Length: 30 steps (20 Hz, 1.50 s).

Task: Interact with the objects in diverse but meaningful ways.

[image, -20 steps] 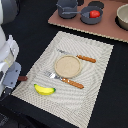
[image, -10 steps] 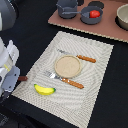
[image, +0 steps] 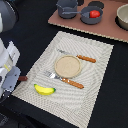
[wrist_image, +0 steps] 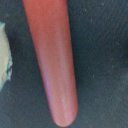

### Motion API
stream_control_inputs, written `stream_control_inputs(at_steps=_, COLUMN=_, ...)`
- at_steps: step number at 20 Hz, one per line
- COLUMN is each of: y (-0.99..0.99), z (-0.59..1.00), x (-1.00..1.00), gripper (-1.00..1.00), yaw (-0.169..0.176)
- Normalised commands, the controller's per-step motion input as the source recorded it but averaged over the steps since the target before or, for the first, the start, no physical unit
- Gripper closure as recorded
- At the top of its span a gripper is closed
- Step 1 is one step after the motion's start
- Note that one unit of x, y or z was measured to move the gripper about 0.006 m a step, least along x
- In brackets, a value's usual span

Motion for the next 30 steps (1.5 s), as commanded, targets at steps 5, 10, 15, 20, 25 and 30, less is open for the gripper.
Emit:
stream_control_inputs(at_steps=5, y=0.26, z=-0.25, x=-0.28, gripper=1.0, yaw=0.0)
stream_control_inputs(at_steps=10, y=0.3, z=-0.26, x=-0.24, gripper=1.0, yaw=0.0)
stream_control_inputs(at_steps=15, y=0.3, z=-0.1, x=-0.24, gripper=1.0, yaw=0.008)
stream_control_inputs(at_steps=20, y=0.37, z=0.19, x=-0.26, gripper=1.0, yaw=0.01)
stream_control_inputs(at_steps=25, y=0.57, z=1.0, x=-0.49, gripper=1.0, yaw=0.0)
stream_control_inputs(at_steps=30, y=0.64, z=1.0, x=-0.51, gripper=1.0, yaw=0.0)
